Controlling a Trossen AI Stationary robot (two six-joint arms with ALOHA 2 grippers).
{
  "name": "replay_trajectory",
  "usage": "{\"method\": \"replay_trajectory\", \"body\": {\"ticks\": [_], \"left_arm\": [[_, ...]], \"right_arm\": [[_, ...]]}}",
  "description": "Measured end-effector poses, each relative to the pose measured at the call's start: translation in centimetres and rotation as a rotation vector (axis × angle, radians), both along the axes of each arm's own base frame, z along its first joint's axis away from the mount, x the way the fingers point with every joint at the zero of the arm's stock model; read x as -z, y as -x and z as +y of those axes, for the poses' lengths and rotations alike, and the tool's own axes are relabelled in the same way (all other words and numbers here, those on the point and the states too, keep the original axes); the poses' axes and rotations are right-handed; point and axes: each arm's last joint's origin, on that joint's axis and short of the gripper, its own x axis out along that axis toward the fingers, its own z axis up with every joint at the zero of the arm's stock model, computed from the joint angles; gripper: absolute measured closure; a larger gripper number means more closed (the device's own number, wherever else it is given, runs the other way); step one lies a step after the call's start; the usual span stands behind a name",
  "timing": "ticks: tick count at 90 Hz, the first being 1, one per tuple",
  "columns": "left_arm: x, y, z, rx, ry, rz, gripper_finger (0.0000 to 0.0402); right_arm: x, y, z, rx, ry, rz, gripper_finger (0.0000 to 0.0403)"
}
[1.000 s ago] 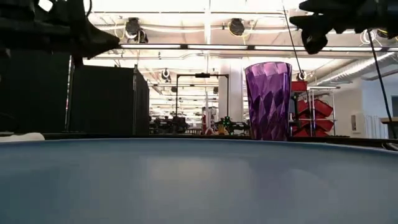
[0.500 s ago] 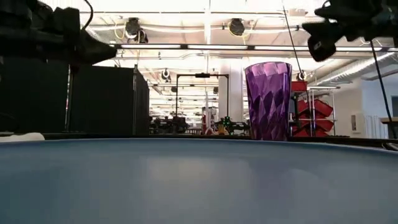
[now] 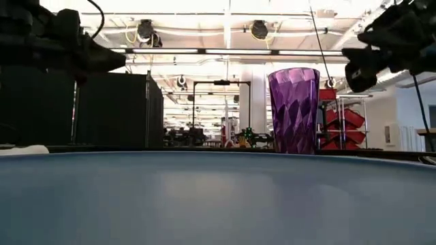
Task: Set table place
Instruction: Return to home position
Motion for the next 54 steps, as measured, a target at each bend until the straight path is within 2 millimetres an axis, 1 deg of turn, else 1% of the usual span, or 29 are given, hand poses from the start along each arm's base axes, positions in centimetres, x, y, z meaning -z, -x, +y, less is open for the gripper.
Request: {"method": "replay_trajectory", "body": {"ticks": [11,29,39,46,54], "left_arm": [[0.1,0.0,-0.3,0.025,0.001,0.011,0.0334],[0.7,-0.1,-0.7,0.064,0.009,0.067,0.0334],[0.7,-0.1,-0.9,0.077,0.008,0.066,0.0334],[0.7,-0.1,-0.9,0.051,0.011,0.072,0.0334],[1.1,0.0,-0.8,-0.008,0.033,0.098,0.0334]], "right_arm": [[0.1,0.0,0.0,-0.005,0.018,0.007,0.0264],[1.7,0.1,0.0,-0.006,0.023,0.175,0.0264],[2.0,0.2,0.0,0.001,0.026,0.208,0.0264],[2.0,0.2,0.0,0.009,0.033,0.204,0.0264],[2.0,0.1,-0.2,0.077,0.036,0.207,0.0264]]}}
